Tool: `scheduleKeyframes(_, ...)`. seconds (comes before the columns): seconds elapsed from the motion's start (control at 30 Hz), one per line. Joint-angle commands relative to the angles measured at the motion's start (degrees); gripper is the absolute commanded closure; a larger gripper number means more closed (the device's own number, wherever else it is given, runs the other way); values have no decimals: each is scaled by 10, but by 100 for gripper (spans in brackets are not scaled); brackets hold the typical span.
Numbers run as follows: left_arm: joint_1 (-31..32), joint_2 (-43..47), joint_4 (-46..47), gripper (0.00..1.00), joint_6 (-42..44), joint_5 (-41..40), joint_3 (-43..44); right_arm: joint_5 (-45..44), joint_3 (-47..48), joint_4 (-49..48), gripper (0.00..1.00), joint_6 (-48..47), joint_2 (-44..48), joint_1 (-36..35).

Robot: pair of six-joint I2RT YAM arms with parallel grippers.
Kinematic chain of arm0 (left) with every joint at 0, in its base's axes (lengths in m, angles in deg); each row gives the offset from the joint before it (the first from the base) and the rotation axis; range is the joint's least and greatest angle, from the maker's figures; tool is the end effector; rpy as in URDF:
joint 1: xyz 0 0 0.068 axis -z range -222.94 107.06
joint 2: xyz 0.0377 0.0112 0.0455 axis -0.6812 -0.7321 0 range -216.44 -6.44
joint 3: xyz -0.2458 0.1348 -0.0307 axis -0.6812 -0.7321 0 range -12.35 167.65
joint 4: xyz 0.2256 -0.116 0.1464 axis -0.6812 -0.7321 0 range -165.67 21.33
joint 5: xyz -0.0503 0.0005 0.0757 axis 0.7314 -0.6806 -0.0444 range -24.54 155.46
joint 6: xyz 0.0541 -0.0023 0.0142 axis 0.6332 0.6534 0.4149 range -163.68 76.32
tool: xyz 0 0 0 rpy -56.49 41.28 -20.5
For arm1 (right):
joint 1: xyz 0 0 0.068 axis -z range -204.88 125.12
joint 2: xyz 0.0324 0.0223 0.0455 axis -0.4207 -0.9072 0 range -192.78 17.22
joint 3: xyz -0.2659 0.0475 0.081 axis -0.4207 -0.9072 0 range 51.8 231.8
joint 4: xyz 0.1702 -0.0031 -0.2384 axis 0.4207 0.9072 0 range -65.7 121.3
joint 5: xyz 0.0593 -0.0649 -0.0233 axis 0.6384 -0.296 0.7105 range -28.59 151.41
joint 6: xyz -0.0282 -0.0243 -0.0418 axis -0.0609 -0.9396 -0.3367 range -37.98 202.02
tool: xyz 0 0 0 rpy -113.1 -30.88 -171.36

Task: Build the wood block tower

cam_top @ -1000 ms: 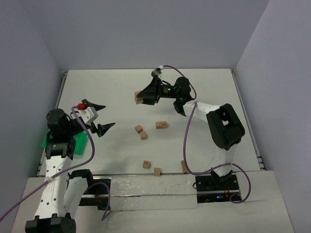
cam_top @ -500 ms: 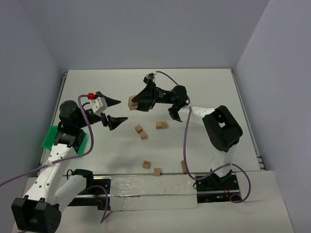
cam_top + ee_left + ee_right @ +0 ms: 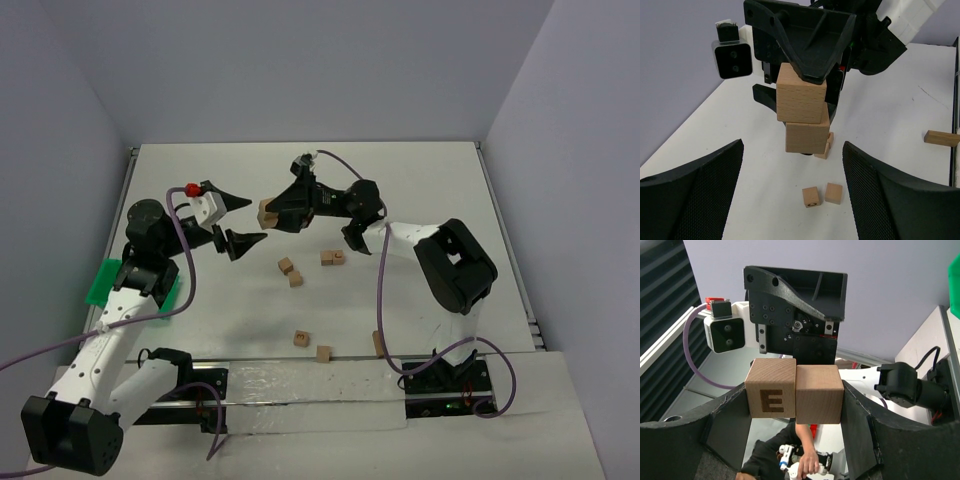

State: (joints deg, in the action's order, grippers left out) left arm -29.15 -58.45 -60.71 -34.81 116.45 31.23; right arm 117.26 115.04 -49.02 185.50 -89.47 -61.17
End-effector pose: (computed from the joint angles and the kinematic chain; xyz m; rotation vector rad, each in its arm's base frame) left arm 0.2201 -0.0849 0.3467 0.9720 1.3070 -0.7642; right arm 0.3236 0.2772 0.2753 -0.2835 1.8140 2.4433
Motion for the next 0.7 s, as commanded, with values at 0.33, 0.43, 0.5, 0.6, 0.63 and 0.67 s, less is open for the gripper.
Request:
scheduleKeyframes(0.33, 14, -14, 33, 17, -24, -2, 51, -22, 12, -36, 78, -18, 11, -13)
scheduleKeyframes(0.43, 18, -18, 33, 22, -25, -3, 55, -21, 15, -33, 77, -19, 11, -15)
scheduleKeyframes(0.5, 20, -21, 33, 25, -26, -3, 57, -21, 17, -29, 77, -21, 12, -15)
scheduleKeyframes(0.6, 26, -25, 34, 28, -28, -4, 60, -20, 19, -24, 76, -23, 13, -16)
scheduleKeyframes(0.63, 26, -27, 34, 29, -30, -3, 61, -21, 19, -23, 76, -23, 13, -17)
scheduleKeyframes(0.67, 29, -29, 34, 30, -30, -2, 61, -22, 19, -23, 75, -23, 12, -17)
